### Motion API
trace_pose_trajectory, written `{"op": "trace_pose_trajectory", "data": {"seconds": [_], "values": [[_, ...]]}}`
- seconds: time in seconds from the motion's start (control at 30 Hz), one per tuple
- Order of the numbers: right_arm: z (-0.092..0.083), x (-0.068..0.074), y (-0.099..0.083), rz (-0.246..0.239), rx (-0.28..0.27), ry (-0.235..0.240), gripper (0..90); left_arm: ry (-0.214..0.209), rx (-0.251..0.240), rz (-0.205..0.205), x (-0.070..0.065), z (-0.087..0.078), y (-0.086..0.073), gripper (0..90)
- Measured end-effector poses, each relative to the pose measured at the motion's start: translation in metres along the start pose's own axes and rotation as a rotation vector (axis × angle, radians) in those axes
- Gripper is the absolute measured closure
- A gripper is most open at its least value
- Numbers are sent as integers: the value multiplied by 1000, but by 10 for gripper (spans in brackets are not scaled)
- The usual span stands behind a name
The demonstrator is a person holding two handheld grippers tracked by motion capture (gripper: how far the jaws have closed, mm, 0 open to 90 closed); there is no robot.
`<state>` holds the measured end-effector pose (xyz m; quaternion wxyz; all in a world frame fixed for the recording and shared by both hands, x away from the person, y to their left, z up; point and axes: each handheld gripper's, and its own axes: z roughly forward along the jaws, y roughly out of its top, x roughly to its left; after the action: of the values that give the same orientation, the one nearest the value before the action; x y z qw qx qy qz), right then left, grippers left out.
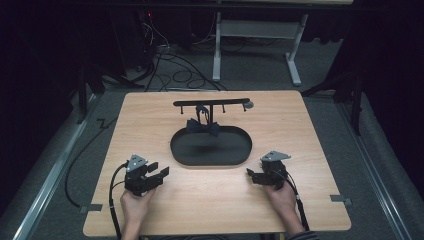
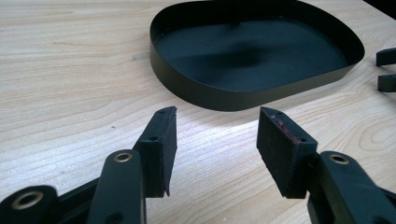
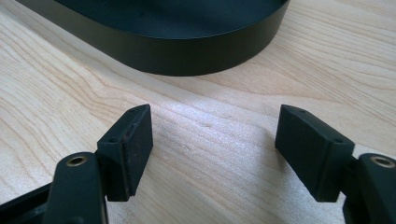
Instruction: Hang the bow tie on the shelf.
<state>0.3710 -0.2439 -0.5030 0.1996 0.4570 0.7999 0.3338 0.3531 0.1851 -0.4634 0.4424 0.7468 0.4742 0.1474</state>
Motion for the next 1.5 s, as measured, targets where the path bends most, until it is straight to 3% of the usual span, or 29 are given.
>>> {"op": "trace_pose_trajectory", "data": {"seconds": [0.93, 1.5], "values": [[0, 0, 0, 0, 0, 0, 291, 34, 61, -14, 5, 18, -6, 488], [0, 0, 0, -1, 1, 1, 290, 80, 61, -2, 5, 27, -9, 485]]}}
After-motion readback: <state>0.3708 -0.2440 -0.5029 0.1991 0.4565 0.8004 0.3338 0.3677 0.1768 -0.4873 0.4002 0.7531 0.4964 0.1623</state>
